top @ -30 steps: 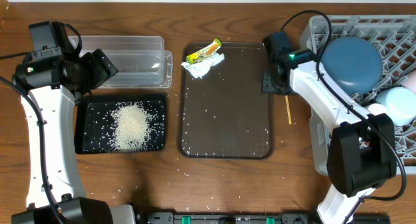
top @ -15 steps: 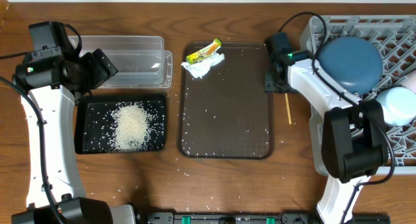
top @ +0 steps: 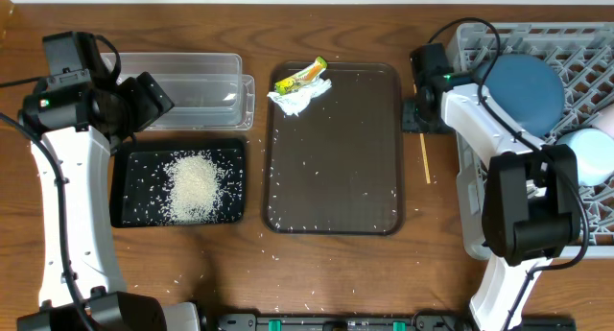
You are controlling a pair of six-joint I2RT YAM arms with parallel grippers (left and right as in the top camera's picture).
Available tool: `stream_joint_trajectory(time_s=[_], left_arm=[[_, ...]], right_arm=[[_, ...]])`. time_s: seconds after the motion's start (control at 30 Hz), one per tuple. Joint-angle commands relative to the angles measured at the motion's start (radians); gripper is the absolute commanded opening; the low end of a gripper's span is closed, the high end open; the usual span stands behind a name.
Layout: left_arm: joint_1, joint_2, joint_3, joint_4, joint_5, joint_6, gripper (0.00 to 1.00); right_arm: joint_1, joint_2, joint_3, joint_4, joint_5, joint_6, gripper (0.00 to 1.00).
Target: Sort waste into correct bins and load items into the dishwasher rack
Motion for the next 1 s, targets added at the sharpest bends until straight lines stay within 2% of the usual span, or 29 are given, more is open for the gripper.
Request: stream_joint_trajectory(time_s=[0.0, 0.47, 0.53, 0.63, 0.73, 0.77, 0.97], left_arm=[[0.003, 0.0, 0.023, -0.003, -0.005, 0.006, 0.92], [0.003, 0.0, 0.023, -0.003, -0.005, 0.006, 0.92], [0.003, 0.0, 0.022, -0.003, -0.005, 0.006, 0.92], [0.003, 0.0, 0.022, -0.003, -0.005, 0.006, 0.92], [0.003, 0.0, 0.022, -0.003, -0.005, 0.006, 0.92], [0.003, 0.0, 0.022, -0.003, -0.005, 0.006, 0.92], [0.003, 0.0, 0.023, -0.003, -0.005, 0.006, 0.92]], right_arm=[[-0.008, 0.04, -0.001, 0.005, -0.016, -0.019, 0.43], [-0.008, 0.101, -0.001, 0.007, 0.019, -0.019, 0.39], [-0.008, 0.112, -0.001, 0.004, 0.016, -0.019, 0.33], [-0.008, 0.112, -0.001, -0.006, 0.0, -0.019, 0.18], [-0.008, 0.108, 0.005, -0.02, -0.024, -0.019, 0.12], [-0.008, 0.108, 0.011, -0.029, -0.029, -0.019, 0.03], [-0.02, 0.108, 0.122, -0.156, -0.029, -0.019, 0.01]])
